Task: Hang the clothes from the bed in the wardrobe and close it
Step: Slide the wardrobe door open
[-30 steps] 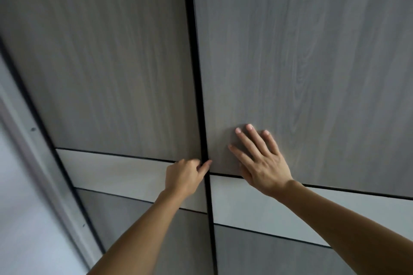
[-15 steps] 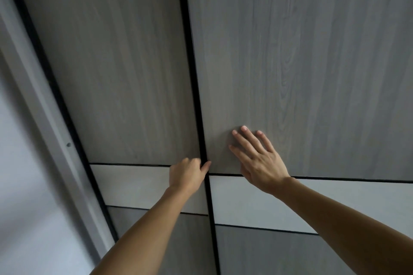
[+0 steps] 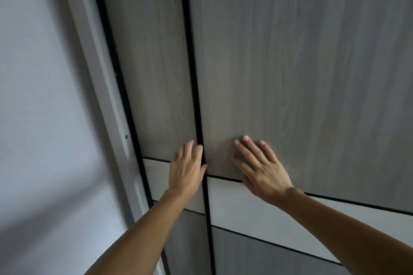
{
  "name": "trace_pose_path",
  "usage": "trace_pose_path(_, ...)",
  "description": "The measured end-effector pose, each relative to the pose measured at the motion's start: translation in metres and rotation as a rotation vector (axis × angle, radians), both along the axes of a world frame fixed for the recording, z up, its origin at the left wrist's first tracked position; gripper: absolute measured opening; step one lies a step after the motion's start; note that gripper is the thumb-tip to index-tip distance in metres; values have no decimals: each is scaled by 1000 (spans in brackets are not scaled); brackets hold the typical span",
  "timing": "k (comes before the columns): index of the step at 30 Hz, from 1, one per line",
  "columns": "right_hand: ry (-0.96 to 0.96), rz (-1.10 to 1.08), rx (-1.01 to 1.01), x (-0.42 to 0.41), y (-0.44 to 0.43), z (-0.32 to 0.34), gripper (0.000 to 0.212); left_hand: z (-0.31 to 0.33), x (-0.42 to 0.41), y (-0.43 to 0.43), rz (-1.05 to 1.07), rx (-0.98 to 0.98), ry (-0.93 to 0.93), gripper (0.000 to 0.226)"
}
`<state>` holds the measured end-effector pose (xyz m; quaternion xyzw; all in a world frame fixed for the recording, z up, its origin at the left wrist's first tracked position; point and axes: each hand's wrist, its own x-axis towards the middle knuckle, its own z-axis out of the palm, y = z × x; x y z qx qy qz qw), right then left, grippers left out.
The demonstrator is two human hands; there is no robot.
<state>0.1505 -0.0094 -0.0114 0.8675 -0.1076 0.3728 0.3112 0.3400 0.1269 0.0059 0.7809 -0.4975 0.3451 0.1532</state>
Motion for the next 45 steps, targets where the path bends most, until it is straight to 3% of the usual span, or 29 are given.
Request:
trace_pose_path(11,66,156,-44,107,24,-3,46,-12,115,54,4,140,-433,56)
trace_pose_path(28,59,-172,64,192,78,-28,64,0,228,99,-2,460,-579,44)
trace_pose_path(34,117,-226,113,194,90,-22,68,3,228,98,-48,522,-580,26)
trace_pose_path(39,104,-182,218,160,101,-29,52,-2,207,89,-108,469,-412,11)
trace_pose_path(45,5,-241,383,49,95,-59,30,-25,112,48,-404,467,-211,28)
